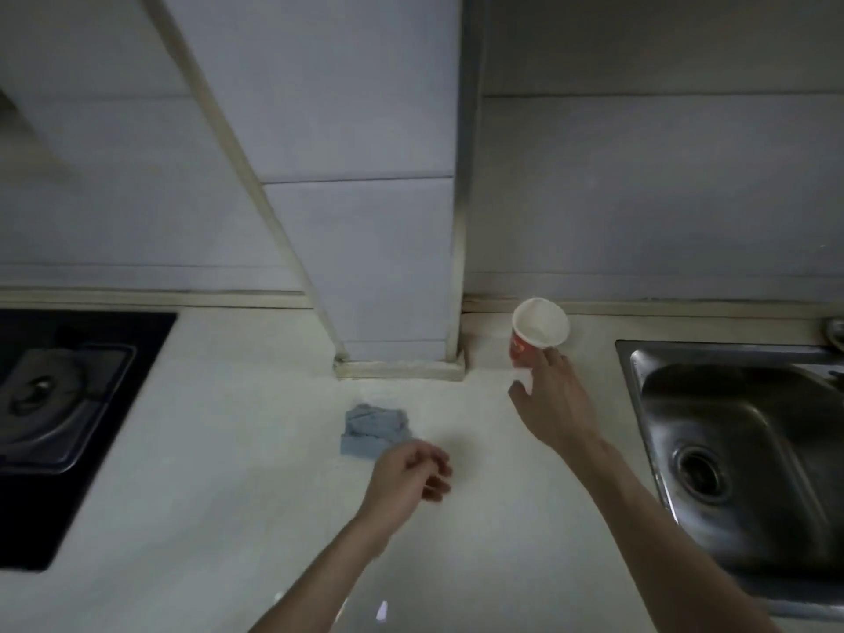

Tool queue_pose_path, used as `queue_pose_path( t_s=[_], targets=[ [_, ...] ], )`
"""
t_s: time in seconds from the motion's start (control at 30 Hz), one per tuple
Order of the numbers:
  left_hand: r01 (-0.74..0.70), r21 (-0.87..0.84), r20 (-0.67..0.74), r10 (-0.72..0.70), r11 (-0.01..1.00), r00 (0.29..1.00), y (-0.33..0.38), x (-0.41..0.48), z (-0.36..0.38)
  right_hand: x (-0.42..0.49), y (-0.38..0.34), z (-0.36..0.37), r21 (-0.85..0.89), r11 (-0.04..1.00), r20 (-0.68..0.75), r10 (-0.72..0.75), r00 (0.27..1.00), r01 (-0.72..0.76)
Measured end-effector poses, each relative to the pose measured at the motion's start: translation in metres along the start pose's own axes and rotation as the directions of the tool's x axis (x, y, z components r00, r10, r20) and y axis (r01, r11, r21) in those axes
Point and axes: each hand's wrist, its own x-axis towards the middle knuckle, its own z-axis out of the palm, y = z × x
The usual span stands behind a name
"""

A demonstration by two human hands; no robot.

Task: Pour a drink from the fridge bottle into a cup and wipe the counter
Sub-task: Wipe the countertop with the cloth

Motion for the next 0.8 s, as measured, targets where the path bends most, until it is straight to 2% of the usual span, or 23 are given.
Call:
queue_pose_path(
  t_s=[0.07,0.1,0.17,0.3,0.37,0.4,0.47,0.5,0.53,0.57,0.63,0.8],
  targets=[
    [-0.082,0.246,-0.009,0.087,0.966,0.996,-0.052,-0.023,-0.024,-0.022,-0.020,0.032,0.020,1.000,0.108,-0.006,0.994,0.004],
    [-0.129,0.380,-0.015,0.145,0.916,0.989,-0.078,-0.033,-0.033,-0.031,-0.031,0.049,0.022,1.000,0.160,-0.017,0.987,0.014],
    [-0.212,0.622,-0.001,0.272,0.753,0.962,-0.127,-0.047,-0.049,-0.047,-0.055,0.083,0.007,0.998,0.248,-0.061,0.967,0.061],
    [-0.245,0.832,0.121,0.268,0.499,0.956,-0.191,-0.064,-0.064,-0.065,-0.105,0.137,0.013,0.990,0.372,-0.135,0.918,0.140],
    [-0.231,0.886,0.227,0.057,0.402,0.972,-0.196,-0.070,-0.069,-0.066,-0.123,0.157,-0.023,0.984,0.400,-0.154,0.904,0.178],
    [-0.218,0.902,0.231,0.009,0.373,0.973,-0.201,-0.072,-0.069,-0.065,-0.130,0.164,-0.037,0.983,0.401,-0.153,0.903,0.182],
    [-0.248,0.915,0.269,-0.024,0.319,0.963,-0.190,-0.081,-0.070,-0.061,-0.140,0.176,-0.051,0.984,0.381,-0.138,0.914,0.170],
    [-0.303,0.918,0.318,-0.019,0.256,0.948,-0.185,-0.085,-0.072,-0.060,-0.143,0.180,-0.069,0.983,0.365,-0.132,0.922,0.168],
    [-0.359,0.905,0.361,0.033,0.226,0.932,-0.183,-0.088,-0.075,-0.059,-0.145,0.184,-0.094,0.981,0.352,-0.125,0.927,0.168],
    [-0.352,0.905,0.350,0.054,0.237,0.935,-0.183,-0.088,-0.077,-0.059,-0.146,0.187,-0.124,0.978,0.349,-0.115,0.930,0.167],
    [-0.344,0.917,0.360,-0.047,0.199,0.932,-0.183,-0.091,-0.080,-0.063,-0.144,0.194,-0.172,0.972,0.374,-0.087,0.923,0.161],
    [-0.357,0.914,0.372,-0.046,0.191,0.927,-0.193,-0.086,-0.080,-0.069,-0.134,0.213,-0.321,0.922,0.434,-0.059,0.899,0.215]
  ],
)
